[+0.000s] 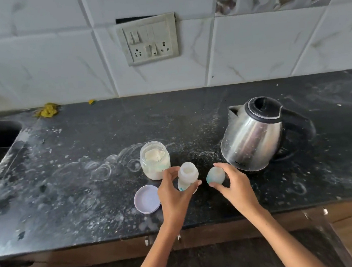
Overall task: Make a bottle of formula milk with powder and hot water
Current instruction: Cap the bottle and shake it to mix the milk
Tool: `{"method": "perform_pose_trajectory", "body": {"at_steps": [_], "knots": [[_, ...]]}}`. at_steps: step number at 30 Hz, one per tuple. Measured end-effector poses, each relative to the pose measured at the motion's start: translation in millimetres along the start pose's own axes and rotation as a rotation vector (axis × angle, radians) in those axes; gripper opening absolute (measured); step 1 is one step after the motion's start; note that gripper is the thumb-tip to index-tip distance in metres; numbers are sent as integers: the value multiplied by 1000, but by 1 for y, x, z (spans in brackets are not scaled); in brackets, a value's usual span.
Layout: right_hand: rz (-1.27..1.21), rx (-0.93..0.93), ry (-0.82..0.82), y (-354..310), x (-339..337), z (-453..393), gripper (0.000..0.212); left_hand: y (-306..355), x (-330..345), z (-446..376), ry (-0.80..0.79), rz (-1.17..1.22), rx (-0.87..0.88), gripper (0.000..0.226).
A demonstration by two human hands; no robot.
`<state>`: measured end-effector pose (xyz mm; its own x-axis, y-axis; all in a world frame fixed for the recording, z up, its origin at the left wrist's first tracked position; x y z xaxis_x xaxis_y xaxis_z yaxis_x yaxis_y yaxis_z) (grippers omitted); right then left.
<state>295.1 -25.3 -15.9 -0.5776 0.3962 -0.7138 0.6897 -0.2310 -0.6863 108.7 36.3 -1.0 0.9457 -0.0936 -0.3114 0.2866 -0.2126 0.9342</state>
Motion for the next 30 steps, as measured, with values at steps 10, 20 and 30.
{"method": "perform_pose_trajectory", "body": {"at_steps": [10,20,30], "knots": [[-134,17,68,5,-11,10,56,-15,22,4,-200,33,67,86],[-341,65,34,-17,-29,1,53,-15,18,-8,-312,7,155,55],[-253,-85,-216,-64,-27,-19,48,-24,26,-13,-421,27,137,60]]}}
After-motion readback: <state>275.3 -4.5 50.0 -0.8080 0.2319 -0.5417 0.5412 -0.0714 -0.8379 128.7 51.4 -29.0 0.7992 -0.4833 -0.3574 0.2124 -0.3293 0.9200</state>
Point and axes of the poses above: each hand's wrist, its own z-axis away from the middle knuckle, its own x-axis out of the palm, y = z × x, the point moved 5 cm from there along -z, towards the middle knuckle, and after that the axes turned 6 degrees about x, right-handed, at the moved point
